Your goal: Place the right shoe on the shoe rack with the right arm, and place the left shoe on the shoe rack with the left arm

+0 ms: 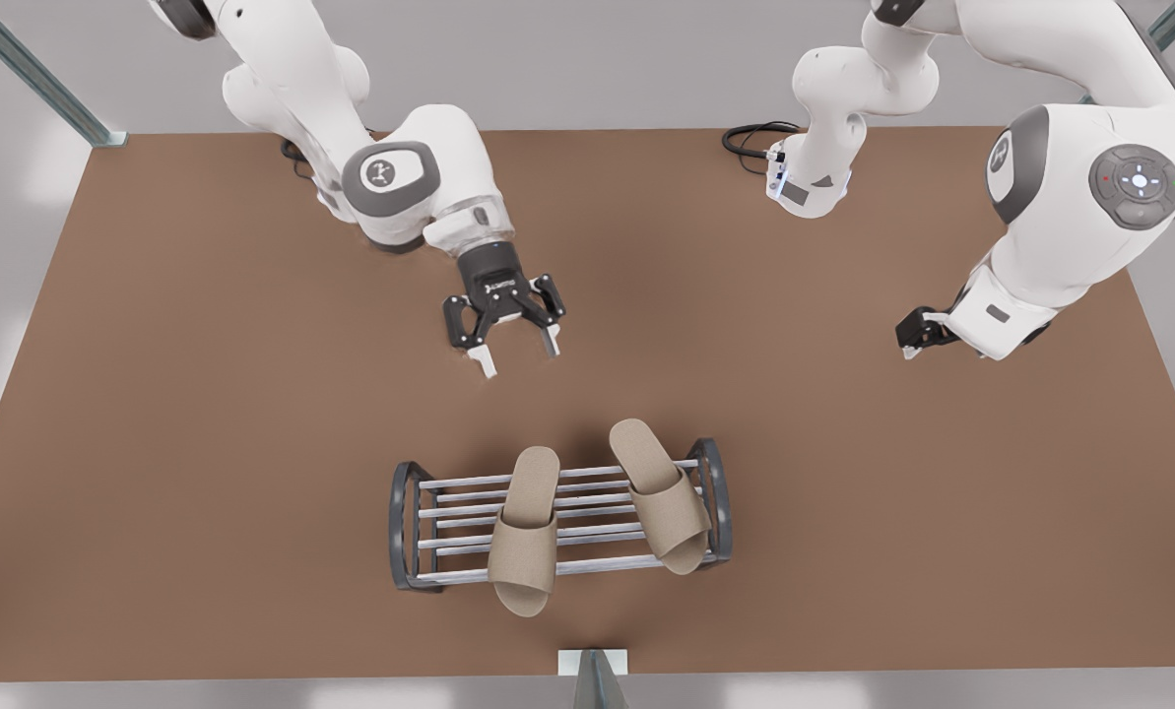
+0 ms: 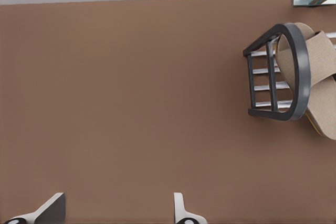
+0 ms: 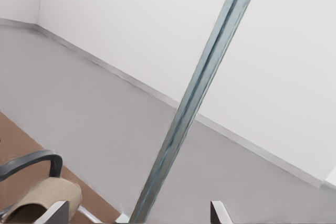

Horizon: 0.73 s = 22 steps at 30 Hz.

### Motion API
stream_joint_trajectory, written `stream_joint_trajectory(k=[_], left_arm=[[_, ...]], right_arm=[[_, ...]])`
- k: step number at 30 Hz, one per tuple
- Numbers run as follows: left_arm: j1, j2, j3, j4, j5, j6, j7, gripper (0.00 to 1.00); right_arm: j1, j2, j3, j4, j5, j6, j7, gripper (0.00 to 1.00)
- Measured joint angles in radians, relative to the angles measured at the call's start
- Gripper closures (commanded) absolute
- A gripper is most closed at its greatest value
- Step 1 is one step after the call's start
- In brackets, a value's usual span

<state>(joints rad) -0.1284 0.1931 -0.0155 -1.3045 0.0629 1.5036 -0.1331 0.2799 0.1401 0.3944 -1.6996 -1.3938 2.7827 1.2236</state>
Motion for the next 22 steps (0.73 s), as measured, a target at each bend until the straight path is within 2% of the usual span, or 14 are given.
stream_joint_trajectory(k=[1,3,4,5,6,9,11,13,15,17,19,22], left_arm=[[0.002,-0.004,0.002,0.0,-0.007,-0.007,0.0,0.0],[0.004,-0.009,0.003,0.002,-0.018,-0.019,0.0,0.0],[0.003,-0.007,0.004,0.003,-0.021,-0.023,-0.001,0.0],[0.002,-0.003,0.008,0.003,-0.023,-0.026,-0.001,0.0],[0.004,-0.001,0.011,0.003,-0.025,-0.029,-0.001,0.0],[0.007,0.0,0.014,0.003,-0.028,-0.035,-0.002,0.0],[0.006,0.0,0.014,0.003,-0.029,-0.037,-0.003,0.0],[0.006,0.0,0.014,0.003,-0.029,-0.039,-0.003,0.0],[0.005,0.0,0.014,0.003,-0.029,-0.04,-0.004,0.0],[0.004,-0.001,0.013,0.003,-0.029,-0.041,-0.005,0.0],[0.004,-0.001,0.013,0.003,-0.029,-0.041,-0.005,0.0],[0.004,0.003,0.011,0.003,-0.025,-0.041,-0.006,0.0]], right_arm=[[0.019,-0.024,-0.023,0.038,0.25,-0.103,-0.053,0.0],[0.056,-0.061,-0.243,0.071,0.718,-0.332,-0.174,0.0],[0.027,-0.08,-0.359,0.075,0.877,-0.447,-0.232,0.0],[-0.052,-0.09,-0.437,0.079,1.001,-0.552,-0.287,0.0],[-0.168,-0.088,-0.48,0.096,1.097,-0.643,-0.339,0.0],[-0.527,-0.079,-0.518,0.123,1.27,-0.849,-0.48,0.0],[-0.63,-0.074,-0.522,0.128,1.326,-0.94,-0.561,0.0],[-0.581,-0.067,-0.52,0.128,1.359,-1.006,-0.634,0.0],[-0.411,-0.052,-0.516,0.134,1.379,-1.052,-0.7,0.0],[-0.234,0.072,-0.511,0.304,1.39,-1.107,-0.759,0.0],[-0.194,0.141,-0.508,0.393,1.4,-1.161,-0.812,0.0],[-0.209,0.163,-0.509,0.417,1.411,-1.214,-0.882,0.0]])
